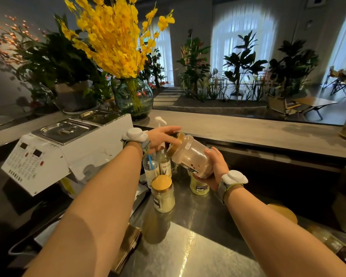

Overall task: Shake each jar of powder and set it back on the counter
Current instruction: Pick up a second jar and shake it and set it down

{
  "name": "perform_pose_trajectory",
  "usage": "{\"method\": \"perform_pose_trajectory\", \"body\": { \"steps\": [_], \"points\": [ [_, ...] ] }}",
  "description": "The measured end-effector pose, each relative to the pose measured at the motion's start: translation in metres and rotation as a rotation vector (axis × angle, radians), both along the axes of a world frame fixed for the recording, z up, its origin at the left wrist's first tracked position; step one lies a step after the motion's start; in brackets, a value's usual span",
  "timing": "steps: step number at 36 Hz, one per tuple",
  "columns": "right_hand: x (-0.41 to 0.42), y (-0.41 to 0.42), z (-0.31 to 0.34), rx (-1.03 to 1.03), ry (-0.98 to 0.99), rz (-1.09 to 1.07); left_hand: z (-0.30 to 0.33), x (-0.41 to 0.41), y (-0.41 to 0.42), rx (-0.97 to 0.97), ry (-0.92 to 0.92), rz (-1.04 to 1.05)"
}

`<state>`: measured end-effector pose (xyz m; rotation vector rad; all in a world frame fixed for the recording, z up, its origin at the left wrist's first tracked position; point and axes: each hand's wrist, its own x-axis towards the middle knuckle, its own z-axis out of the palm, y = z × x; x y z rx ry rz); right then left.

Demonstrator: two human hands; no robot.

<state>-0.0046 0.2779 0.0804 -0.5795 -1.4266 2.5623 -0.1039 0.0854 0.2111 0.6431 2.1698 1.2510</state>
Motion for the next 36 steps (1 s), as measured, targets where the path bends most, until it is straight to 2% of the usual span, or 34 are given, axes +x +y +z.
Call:
{"method": "perform_pose_trajectory", "body": {
  "steps": [2,4,7,12,14,16,19,21,25,30,33,36],
  "points": [
    [0.0,0.0,0.0,0.021,0.0,-0.003,0.002,0.005,0.004,-0.016,0.027,0.096],
    [0.0,-0.001,0.0,0.022,0.003,0.001,0.002,0.007,0.006,-0.117,0.074,0.176],
    [0.0,-0.001,-0.001,0.03,-0.005,-0.003,0.0,0.008,0.002,-0.254,0.144,0.145],
    [0.001,0.0,-0.006,0.055,-0.014,-0.006,-0.002,0.001,-0.003,-0.086,0.066,0.022],
    [0.001,0.0,-0.008,0.053,-0.013,-0.006,0.0,0.002,0.0,-0.044,0.015,0.067],
    [0.0,-0.001,-0.009,0.052,-0.012,-0.003,0.001,0.007,0.005,-0.088,-0.047,0.166],
    [0.0,-0.002,-0.01,0.06,-0.004,0.006,-0.004,0.005,0.006,-0.23,0.076,0.16],
    [0.001,-0.001,-0.011,0.054,-0.001,0.006,-0.005,0.001,0.002,-0.179,0.085,0.081],
    [0.004,0.003,-0.013,0.047,-0.015,-0.008,-0.005,-0.003,-0.003,-0.036,-0.034,0.032],
    [0.004,0.002,-0.013,0.047,-0.017,-0.005,-0.01,0.006,0.003,-0.185,0.014,0.151],
    [0.005,0.003,-0.014,0.053,-0.01,-0.003,-0.015,0.004,0.003,-0.215,0.061,0.053],
    [0.006,0.005,-0.016,0.042,-0.01,-0.002,-0.014,-0.001,0.001,-0.157,-0.006,-0.02]
  ]
}}
